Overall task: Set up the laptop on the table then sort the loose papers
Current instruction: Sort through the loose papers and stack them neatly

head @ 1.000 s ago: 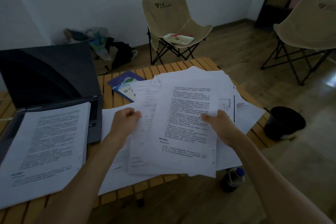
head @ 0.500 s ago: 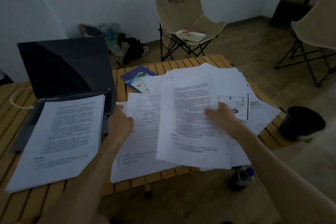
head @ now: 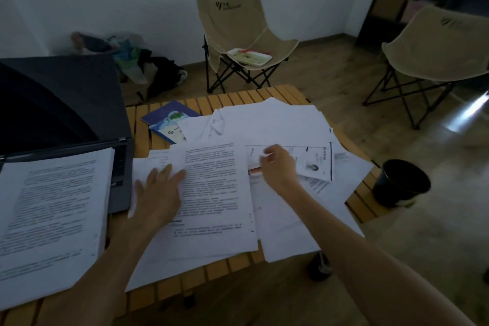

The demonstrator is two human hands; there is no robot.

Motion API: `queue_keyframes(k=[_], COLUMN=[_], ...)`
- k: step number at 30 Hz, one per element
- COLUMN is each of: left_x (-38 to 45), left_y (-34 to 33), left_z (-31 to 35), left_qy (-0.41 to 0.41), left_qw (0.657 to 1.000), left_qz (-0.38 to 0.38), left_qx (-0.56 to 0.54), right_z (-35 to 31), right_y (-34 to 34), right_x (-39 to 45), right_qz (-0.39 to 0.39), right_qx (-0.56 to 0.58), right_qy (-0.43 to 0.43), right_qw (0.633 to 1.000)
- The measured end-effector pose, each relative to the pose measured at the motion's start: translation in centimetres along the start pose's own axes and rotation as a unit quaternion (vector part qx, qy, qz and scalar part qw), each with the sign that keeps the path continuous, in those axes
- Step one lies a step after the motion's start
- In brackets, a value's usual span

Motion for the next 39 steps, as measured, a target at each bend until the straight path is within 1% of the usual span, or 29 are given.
queue_keyframes(k=[1,2,3,4,6,8,9,12,14,15,16,17,18,19,21,22,23,24,25,26,28,29,30,31,33,35,36,38,39], left_x=[0.1,0.1,0.3,0.3,0.5,0.5,0.5,0.1,-0.3,-0.4,-0.5,-0.6,-0.7,-0.8,-0.8,-0.9,-1.0,-1.1,-1.3,-1.4,-1.7,-1.9,-2.1,-2.3,-2.5,-2.9,-3.1,-3.8,-4.0], left_y=[-0.2,-0.2,-0.2,-0.2,-0.4,-0.7,-0.7,-0.4,-0.4,-0.5,-0.5,-0.4,-0.3,-0.2,-0.2,-0.2,-0.3,-0.3,-0.3,-0.2,-0.1,0.0,0.1,0.1,0.0,0.3,0.7,1.8,2.2], left_z=[-0.5,-0.9,-1.2,-1.3,-1.5,-1.7,-1.8,-1.9,-1.7,-1.6,-1.6,-1.6,-1.6,-1.7,-1.9,-2.0,-2.0,-2.1,-2.1,-2.1,-1.9,-1.9,-1.9,-2.0,-2.1,-2.0,-2.0,-2.0,-2.1], left_qy=[0.011,0.014,0.014,0.012,0.01,0.004,-0.002,-0.004,0.012,0.016,0.015,0.011,0.008,0.006,0.006,0.004,0.002,0.0,0.0,0.001,0.001,0.002,0.003,0.001,-0.005,-0.017,-0.022,-0.026,-0.022], left_qw=[1.0,0.999,0.999,0.999,0.998,0.997,0.996,0.994,0.996,0.997,0.996,0.995,0.994,0.993,0.99,0.989,0.988,0.986,0.984,0.982,0.981,0.981,0.98,0.98,0.977,0.968,0.961,0.938,0.923], left_qz=[0.0,0.01,0.025,0.038,0.05,0.058,0.065,0.085,0.072,0.06,0.054,0.057,0.06,0.06,0.058,0.057,0.06,0.065,0.07,0.071,0.067,0.065,0.063,0.061,0.06,0.073,0.089,0.12,0.126], left_qx=[-0.02,-0.031,-0.036,-0.035,-0.038,-0.053,-0.063,-0.071,-0.055,-0.054,-0.063,-0.078,-0.093,-0.105,-0.128,-0.137,-0.145,-0.154,-0.165,-0.174,-0.181,-0.184,-0.187,-0.19,-0.204,-0.238,-0.261,-0.325,-0.362], right_z=[1.1,2.2,3.4,4.6,6.5,7.8,8.2,8.2,8.2,8.1,7.7,7.3,6.5,5.3,1.7,-0.7,-3.1,-5.4,-7.5,-9.5,-12.8,-14.3,-15.5,-16.3,-17.2,-16.9,-16.2,-13.4,-11.4], right_y=[2.2,4.2,6.0,7.4,9.0,9.7,9.9,10.4,10.5,10.0,9.2,8.6,8.8,9.7,13.2,14.8,16.1,16.9,17.1,16.9,15.6,14.9,14.5,14.3,14.2,13.2,12.2,9.5,8.1], right_x=[0.1,0.2,0.4,0.4,0.4,0.8,1.0,1.0,0.8,0.6,0.1,-0.4,-1.2,-2.1,-4.0,-5.2,-6.4,-7.2,-7.9,-8.3,-8.7,-9.0,-9.2,-9.4,-9.0,-7.5,-6.1,-2.7,-0.8], right_qz=[0.062,0.104,0.129,0.138,0.119,0.101,0.098,0.122,0.145,0.133,0.098,0.069,0.064,0.084,0.173,0.207,0.224,0.222,0.196,0.148,0.026,-0.026,-0.066,-0.097,-0.142,-0.193,-0.205,-0.212,-0.205], right_qx=[-0.029,-0.076,-0.112,-0.125,-0.114,-0.094,-0.067,0.046,0.143,0.208,0.265,0.288,0.273,0.229,0.108,0.054,0.016,-0.016,-0.044,-0.07,-0.105,-0.093,-0.044,0.037,0.196,0.285,0.298,0.273,0.226], right_qy=[-0.029,-0.065,-0.107,-0.153,-0.231,-0.267,-0.268,-0.238,-0.206,-0.189,-0.182,-0.176,-0.169,-0.155,-0.1,-0.056,-0.003,0.051,0.098,0.137,0.183,0.198,0.215,0.228,0.246,0.23,0.202,0.129,0.084], right_qw=[0.997,0.99,0.979,0.97,0.959,0.954,0.956,0.963,0.957,0.95,0.942,0.939,0.945,0.957,0.974,0.975,0.974,0.974,0.975,0.977,0.977,0.975,0.973,0.968,0.938,0.91,0.91,0.929,0.948])
Point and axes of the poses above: each hand's wrist, its own x-axis towards the middle knuckle, its own y-axis out of the back of the hand, z = x × y, the point moved 6 cm from there along x, towards the middle knuckle, and after that the axes turned 15 degrees about -z, right-handed, at the moved point
